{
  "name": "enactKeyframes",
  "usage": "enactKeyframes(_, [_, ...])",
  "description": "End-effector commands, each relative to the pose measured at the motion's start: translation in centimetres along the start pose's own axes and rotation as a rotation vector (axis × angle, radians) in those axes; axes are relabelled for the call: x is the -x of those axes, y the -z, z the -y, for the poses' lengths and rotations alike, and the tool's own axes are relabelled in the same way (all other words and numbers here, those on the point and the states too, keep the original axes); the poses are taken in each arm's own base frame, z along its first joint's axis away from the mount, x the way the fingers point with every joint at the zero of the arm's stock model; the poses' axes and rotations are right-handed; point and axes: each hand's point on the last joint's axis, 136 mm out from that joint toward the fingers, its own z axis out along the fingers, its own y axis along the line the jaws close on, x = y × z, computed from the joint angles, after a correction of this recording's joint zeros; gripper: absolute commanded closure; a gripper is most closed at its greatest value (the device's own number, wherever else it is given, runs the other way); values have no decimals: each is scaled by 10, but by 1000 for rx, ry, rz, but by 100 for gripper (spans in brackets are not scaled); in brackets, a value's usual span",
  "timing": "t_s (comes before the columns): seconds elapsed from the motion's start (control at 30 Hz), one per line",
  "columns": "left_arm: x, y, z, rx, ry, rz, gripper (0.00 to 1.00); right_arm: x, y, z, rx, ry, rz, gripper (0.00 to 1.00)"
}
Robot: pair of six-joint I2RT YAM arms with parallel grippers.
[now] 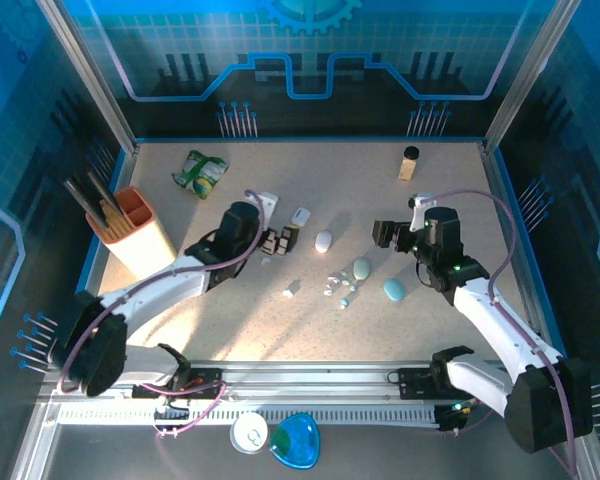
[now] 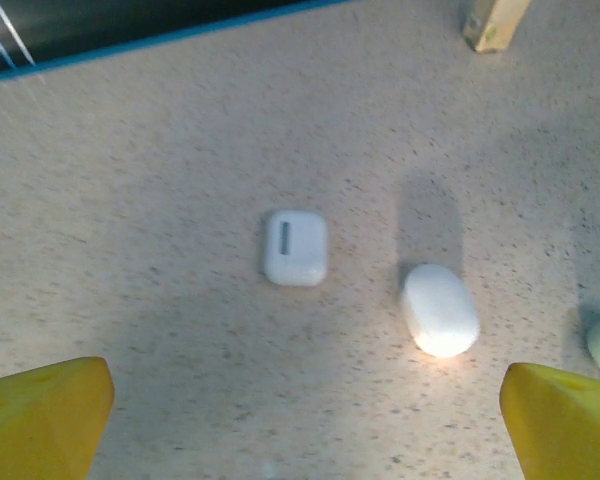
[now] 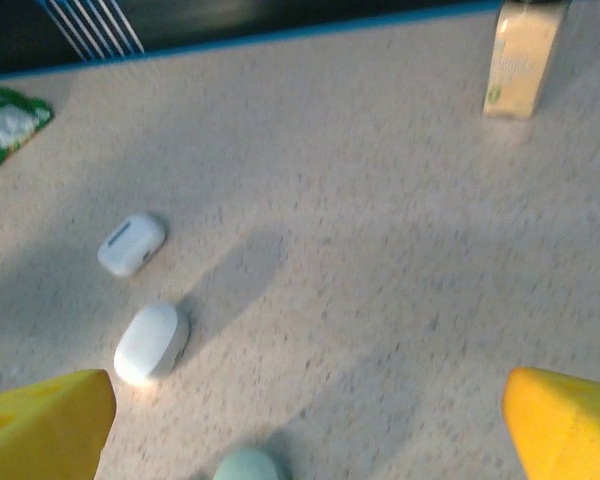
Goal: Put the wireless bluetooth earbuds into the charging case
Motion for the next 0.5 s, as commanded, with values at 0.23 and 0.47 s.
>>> enactKeyframes(0.23, [-17, -42, 61, 77, 133, -283, 1, -29, 2, -3, 10, -82, -117, 0])
enactKeyframes(0.47, [-30, -73, 81, 97, 122, -430, 6, -41, -11, -7, 55, -111, -158, 0])
